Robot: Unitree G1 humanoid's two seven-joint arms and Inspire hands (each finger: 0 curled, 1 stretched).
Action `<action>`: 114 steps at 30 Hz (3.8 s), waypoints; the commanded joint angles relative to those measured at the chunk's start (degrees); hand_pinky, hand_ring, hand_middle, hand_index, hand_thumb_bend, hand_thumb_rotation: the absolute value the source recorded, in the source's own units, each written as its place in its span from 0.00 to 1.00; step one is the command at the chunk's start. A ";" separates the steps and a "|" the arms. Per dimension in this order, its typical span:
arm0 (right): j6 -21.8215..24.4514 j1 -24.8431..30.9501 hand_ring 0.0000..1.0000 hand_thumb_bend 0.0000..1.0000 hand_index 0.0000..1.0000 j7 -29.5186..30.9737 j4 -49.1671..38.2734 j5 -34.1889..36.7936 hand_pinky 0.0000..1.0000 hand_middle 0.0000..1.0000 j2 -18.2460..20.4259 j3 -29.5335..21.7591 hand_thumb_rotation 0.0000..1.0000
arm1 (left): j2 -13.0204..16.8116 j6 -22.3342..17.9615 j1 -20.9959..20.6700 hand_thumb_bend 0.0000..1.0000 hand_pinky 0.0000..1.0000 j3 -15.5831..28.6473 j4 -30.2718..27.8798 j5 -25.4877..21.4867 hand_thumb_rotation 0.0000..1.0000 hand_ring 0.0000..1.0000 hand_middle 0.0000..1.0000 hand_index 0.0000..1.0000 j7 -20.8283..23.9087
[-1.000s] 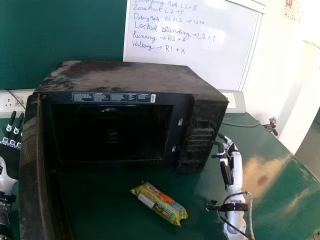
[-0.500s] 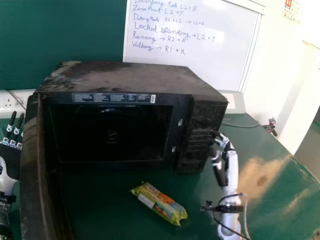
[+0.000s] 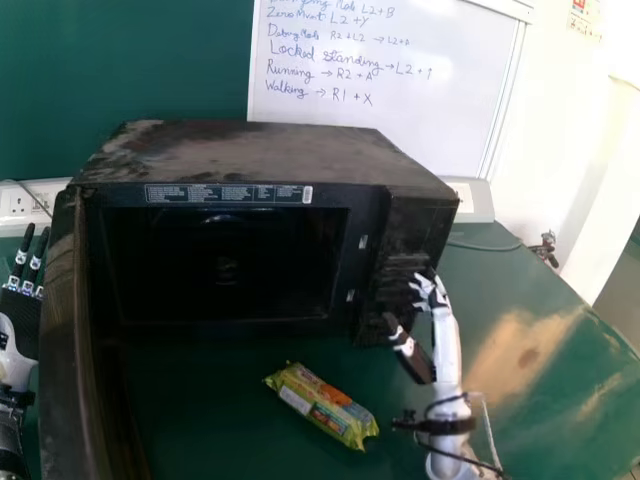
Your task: Put biscuit inside oven
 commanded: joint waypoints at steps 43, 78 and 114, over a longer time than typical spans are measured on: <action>16.90 5.76 0.79 1.00 0.92 26.21 -18.46 2.73 0.69 0.83 -11.48 8.63 0.75 | -3.15 0.42 3.18 0.07 0.00 0.61 2.13 0.07 0.86 0.11 0.76 1.00 0.44; 59.09 22.30 0.91 1.00 1.00 75.76 -73.89 8.41 0.92 0.92 -18.02 -1.33 0.68 | -3.32 0.22 2.94 0.08 0.00 0.39 2.23 0.35 0.95 0.12 0.76 1.00 0.08; 63.62 23.54 0.87 1.00 0.96 84.80 -82.97 -2.33 0.91 0.87 -16.72 -1.38 0.59 | -3.01 0.90 2.83 0.00 0.00 0.59 2.51 0.26 1.00 0.17 0.75 1.00 -0.26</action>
